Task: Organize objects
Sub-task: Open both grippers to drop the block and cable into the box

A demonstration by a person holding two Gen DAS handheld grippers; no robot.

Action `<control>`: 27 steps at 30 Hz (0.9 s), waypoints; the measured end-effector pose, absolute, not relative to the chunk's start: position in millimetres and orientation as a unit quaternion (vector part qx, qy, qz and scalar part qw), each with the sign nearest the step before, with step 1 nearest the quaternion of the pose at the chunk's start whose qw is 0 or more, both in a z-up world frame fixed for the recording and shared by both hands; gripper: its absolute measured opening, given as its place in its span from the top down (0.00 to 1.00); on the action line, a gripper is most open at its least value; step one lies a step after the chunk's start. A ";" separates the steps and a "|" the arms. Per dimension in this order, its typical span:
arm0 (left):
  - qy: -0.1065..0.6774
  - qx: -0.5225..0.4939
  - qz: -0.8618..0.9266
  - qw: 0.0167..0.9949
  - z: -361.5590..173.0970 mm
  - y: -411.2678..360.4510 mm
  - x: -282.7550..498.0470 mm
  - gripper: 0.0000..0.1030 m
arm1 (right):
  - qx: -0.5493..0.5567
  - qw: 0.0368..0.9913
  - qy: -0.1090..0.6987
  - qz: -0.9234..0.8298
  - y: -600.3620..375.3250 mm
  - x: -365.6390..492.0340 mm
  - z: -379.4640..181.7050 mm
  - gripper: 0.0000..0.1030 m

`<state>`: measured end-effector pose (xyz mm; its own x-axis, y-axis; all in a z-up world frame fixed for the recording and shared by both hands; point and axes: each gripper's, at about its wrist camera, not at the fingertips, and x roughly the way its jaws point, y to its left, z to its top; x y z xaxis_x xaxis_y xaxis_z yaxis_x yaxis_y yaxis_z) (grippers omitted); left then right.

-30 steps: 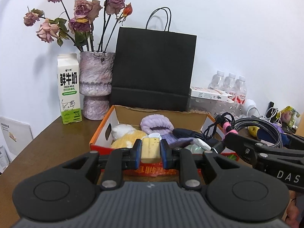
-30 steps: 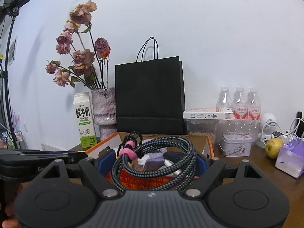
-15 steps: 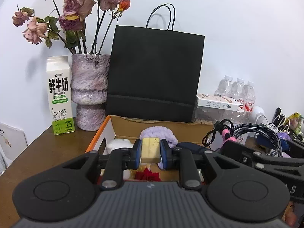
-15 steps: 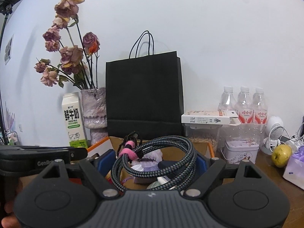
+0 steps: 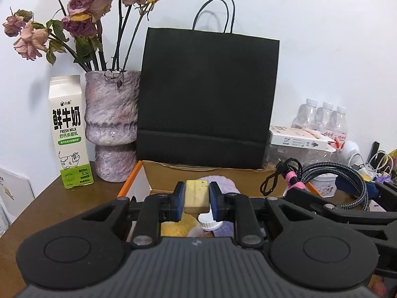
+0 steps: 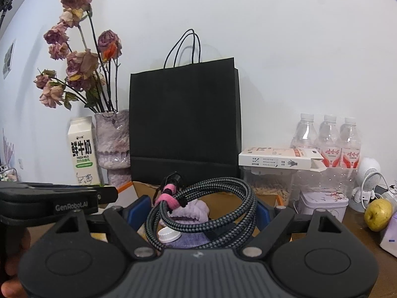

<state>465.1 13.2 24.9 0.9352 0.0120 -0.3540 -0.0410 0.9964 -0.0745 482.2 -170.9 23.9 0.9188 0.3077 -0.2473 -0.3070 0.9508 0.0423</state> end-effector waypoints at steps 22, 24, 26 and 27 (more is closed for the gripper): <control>0.190 -0.040 0.036 0.980 5.4 21.2 502.9 0.77 | 0.019 0.972 0.177 0.151 -168.0 534.0 0.6 0.28; 0.189 -0.042 0.041 0.980 5.6 24.6 502.4 0.25 | 0.027 0.973 0.180 0.145 -171.4 534.7 -1.0 0.02; 0.168 -0.048 0.070 0.982 6.3 29.1 499.2 0.00 | 0.035 0.973 0.178 0.141 -175.2 534.3 -2.0 0.00; 0.157 -0.048 0.081 0.983 7.0 30.8 497.7 0.00 | 0.041 0.972 0.181 0.141 -177.4 534.7 -1.8 0.00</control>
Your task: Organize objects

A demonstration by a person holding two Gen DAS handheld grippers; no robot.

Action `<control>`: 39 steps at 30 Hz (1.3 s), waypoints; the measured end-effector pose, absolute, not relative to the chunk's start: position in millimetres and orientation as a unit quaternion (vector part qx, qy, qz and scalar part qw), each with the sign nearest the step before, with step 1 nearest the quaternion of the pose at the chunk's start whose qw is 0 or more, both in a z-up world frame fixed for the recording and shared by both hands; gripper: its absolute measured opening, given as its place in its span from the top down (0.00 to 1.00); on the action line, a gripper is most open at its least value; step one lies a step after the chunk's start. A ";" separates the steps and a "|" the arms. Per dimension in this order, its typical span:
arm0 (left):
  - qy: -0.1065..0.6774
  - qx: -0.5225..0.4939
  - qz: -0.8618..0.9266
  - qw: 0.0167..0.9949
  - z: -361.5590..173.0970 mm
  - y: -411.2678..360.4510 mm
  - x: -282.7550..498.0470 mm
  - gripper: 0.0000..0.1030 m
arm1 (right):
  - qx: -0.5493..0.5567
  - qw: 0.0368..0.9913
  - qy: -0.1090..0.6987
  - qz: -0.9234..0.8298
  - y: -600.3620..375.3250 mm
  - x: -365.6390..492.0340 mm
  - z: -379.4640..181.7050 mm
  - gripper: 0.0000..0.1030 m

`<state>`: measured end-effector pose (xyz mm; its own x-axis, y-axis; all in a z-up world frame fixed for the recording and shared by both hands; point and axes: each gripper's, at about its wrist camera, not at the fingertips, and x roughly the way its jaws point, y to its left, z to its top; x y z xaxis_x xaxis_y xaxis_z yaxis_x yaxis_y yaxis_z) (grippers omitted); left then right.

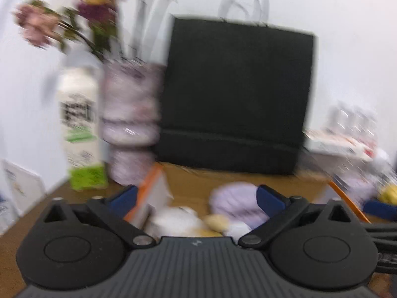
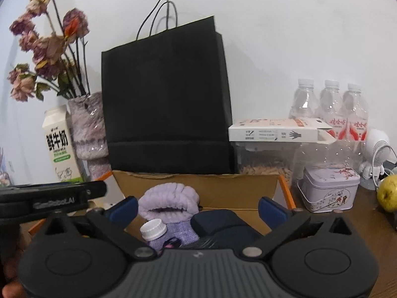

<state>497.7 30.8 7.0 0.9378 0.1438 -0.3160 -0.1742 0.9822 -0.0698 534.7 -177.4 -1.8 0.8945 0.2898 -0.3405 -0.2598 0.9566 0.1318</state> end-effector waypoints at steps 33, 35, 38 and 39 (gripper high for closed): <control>0.195 -0.019 0.050 0.979 6.2 50.7 384.3 0.00 | 0.016 0.972 0.182 0.150 -189.0 418.1 10.6 0.00; 0.198 -0.018 0.048 0.979 5.9 50.7 369.8 0.00 | 0.017 0.971 0.183 0.153 -190.5 404.0 11.1 0.00; 0.203 -0.012 0.044 0.978 6.0 49.9 346.6 0.00 | 0.017 0.970 0.187 0.154 -192.5 381.7 12.6 0.00; 0.204 -0.010 0.042 0.978 6.3 49.2 338.6 0.00 | 0.017 0.970 0.189 0.155 -192.8 375.1 13.2 0.00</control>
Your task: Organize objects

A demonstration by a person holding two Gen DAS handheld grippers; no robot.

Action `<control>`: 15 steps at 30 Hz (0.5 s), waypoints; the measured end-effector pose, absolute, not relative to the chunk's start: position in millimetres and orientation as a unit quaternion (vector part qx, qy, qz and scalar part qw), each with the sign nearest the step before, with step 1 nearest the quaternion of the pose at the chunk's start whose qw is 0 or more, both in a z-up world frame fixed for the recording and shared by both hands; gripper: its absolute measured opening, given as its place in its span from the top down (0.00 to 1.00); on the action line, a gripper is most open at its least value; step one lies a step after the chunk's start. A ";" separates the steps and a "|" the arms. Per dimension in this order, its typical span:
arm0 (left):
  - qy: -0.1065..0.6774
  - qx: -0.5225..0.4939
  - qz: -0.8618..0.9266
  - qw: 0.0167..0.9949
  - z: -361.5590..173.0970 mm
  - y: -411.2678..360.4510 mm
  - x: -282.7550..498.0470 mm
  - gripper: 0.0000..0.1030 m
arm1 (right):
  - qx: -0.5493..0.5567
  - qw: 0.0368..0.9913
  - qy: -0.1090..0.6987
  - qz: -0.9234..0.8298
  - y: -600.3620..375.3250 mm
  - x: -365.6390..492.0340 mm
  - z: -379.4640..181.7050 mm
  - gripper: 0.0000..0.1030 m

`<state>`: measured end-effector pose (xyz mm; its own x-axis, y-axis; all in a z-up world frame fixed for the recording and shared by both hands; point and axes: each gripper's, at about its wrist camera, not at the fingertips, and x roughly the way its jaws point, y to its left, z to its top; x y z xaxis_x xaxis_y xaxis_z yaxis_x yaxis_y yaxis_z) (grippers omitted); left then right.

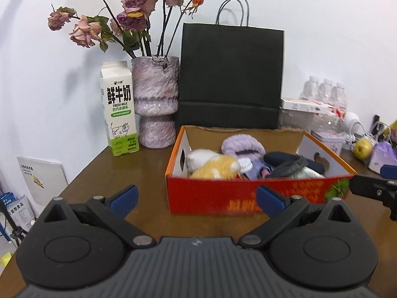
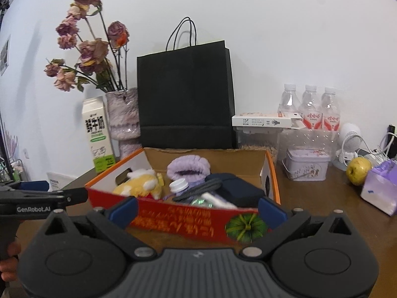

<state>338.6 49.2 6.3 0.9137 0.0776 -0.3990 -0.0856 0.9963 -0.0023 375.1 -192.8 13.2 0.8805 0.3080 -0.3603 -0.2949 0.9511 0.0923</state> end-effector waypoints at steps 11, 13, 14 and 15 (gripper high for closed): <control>0.224 0.006 0.025 0.974 5.7 45.1 251.6 0.00 | 0.007 0.964 0.210 0.163 -195.8 292.4 15.6 0.00; 0.226 0.006 0.024 0.974 5.0 45.2 238.3 0.00 | 0.007 0.963 0.215 0.164 -196.3 279.8 15.1 0.00; 0.227 0.005 0.024 0.974 4.8 45.3 232.9 0.00 | 0.008 0.962 0.219 0.165 -196.8 274.2 14.3 0.00; 0.228 0.005 0.023 0.973 4.7 45.2 226.9 0.00 | 0.009 0.961 0.222 0.165 -197.0 268.9 13.5 0.00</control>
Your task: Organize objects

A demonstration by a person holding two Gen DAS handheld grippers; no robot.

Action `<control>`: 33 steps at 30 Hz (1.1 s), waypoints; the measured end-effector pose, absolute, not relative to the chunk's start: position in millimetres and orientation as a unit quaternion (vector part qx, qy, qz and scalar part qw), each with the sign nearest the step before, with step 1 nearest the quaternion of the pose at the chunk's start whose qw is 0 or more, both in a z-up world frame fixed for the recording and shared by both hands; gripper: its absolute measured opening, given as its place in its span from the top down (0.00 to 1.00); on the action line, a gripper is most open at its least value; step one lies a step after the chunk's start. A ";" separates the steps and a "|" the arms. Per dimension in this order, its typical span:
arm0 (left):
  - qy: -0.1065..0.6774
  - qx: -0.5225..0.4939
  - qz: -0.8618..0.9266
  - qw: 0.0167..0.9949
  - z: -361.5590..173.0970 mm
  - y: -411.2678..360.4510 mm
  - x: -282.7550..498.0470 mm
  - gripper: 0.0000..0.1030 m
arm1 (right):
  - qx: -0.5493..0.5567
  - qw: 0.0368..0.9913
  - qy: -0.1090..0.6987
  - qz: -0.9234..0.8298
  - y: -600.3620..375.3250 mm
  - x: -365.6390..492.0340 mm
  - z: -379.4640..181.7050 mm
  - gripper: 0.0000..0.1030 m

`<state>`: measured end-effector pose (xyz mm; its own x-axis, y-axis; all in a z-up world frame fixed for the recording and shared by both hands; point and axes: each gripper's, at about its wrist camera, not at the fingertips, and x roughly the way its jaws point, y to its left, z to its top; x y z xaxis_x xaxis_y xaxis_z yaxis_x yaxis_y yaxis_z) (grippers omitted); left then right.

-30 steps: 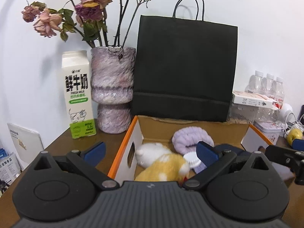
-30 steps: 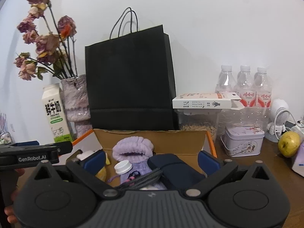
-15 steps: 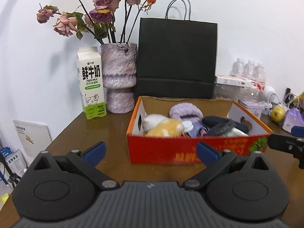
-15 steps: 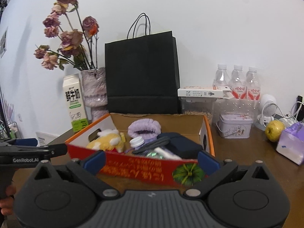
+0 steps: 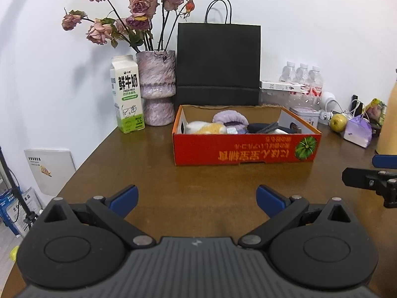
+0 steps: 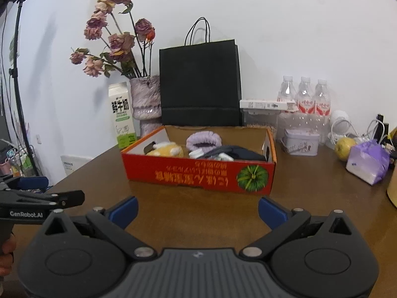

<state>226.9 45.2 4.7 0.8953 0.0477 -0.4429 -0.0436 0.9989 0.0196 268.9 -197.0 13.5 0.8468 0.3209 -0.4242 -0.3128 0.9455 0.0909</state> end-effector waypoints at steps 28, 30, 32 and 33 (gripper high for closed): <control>0.231 0.013 0.013 0.973 9.1 38.9 175.6 0.00 | 0.012 0.960 0.222 0.169 -197.4 215.6 19.0 0.00; 0.231 0.013 0.012 0.973 9.3 38.6 175.2 0.00 | 0.013 0.960 0.222 0.169 -197.6 214.6 19.4 0.00; 0.231 0.013 0.012 0.973 9.4 38.5 175.1 0.00 | 0.012 0.960 0.222 0.169 -197.5 215.2 19.3 0.00; 0.231 0.013 0.012 0.973 9.5 38.2 174.6 0.00 | 0.012 0.960 0.222 0.169 -197.9 214.5 19.4 0.00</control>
